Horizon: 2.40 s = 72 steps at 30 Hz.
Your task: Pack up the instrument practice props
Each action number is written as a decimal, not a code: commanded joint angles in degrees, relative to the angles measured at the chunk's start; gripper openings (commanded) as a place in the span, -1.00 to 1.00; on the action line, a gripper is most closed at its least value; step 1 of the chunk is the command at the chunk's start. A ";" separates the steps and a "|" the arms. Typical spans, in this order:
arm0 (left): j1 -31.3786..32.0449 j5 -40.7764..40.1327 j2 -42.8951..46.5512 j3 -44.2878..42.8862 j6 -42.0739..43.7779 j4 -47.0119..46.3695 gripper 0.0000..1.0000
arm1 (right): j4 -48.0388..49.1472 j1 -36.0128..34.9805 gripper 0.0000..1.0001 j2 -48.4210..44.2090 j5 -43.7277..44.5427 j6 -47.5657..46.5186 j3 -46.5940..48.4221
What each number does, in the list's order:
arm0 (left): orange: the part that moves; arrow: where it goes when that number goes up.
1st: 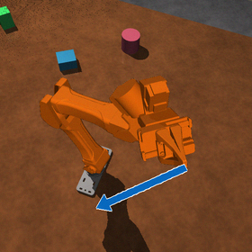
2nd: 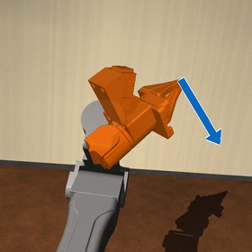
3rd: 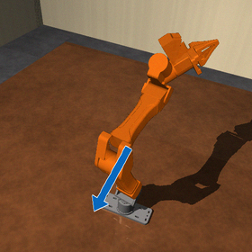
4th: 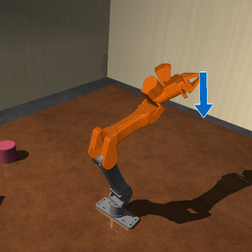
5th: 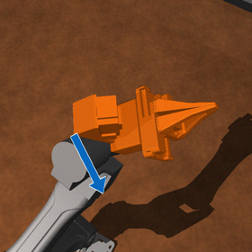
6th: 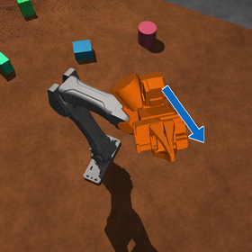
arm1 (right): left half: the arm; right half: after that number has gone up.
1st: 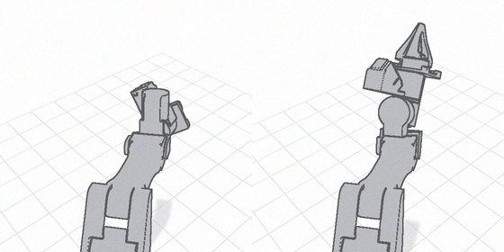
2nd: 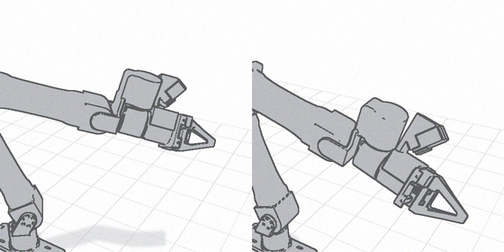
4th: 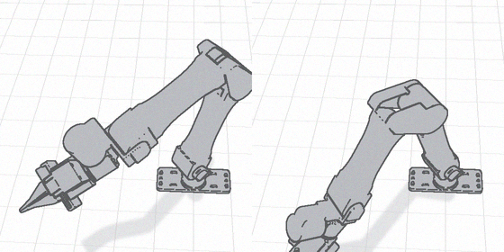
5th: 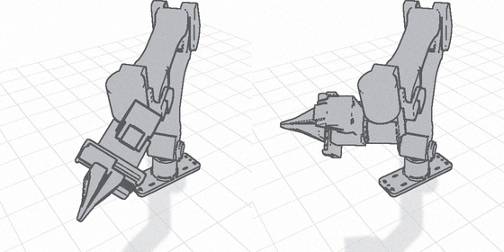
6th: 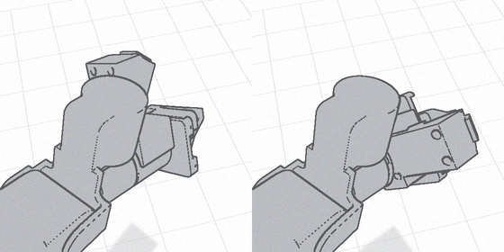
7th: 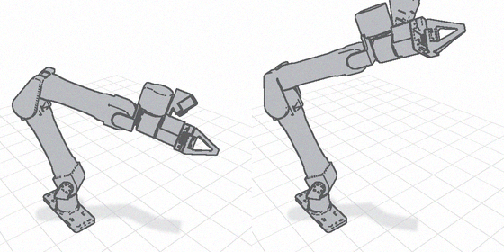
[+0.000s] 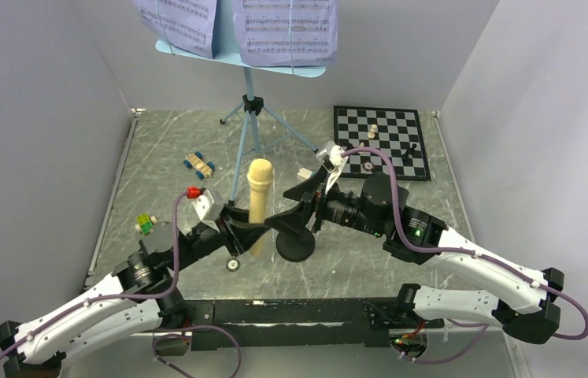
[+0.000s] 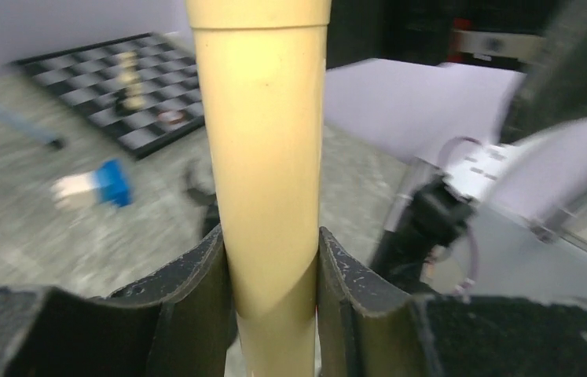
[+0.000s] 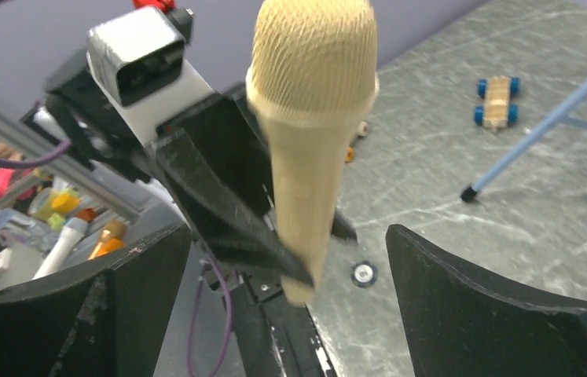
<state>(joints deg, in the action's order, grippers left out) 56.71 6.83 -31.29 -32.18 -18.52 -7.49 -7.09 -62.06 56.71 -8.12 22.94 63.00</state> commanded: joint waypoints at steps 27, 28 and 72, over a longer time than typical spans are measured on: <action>-66.64 -1.36 -58.12 -25.27 -6.78 24.56 -1.00 | -4.74 -0.25 1.00 -4.03 7.52 -0.54 -7.92; -66.64 -1.76 -59.76 -26.04 -6.63 24.87 -1.00 | -5.35 -0.24 1.00 -4.32 7.87 -0.76 -7.78; -65.58 -4.93 -47.88 -35.33 -10.65 34.26 0.79 | -13.35 -0.16 1.00 -7.49 14.77 -3.04 -5.04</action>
<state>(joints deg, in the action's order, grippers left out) -9.76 -1.21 -90.72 -67.18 -26.57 27.70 -20.58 -62.06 49.54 5.74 19.92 55.77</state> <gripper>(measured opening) 0.879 0.995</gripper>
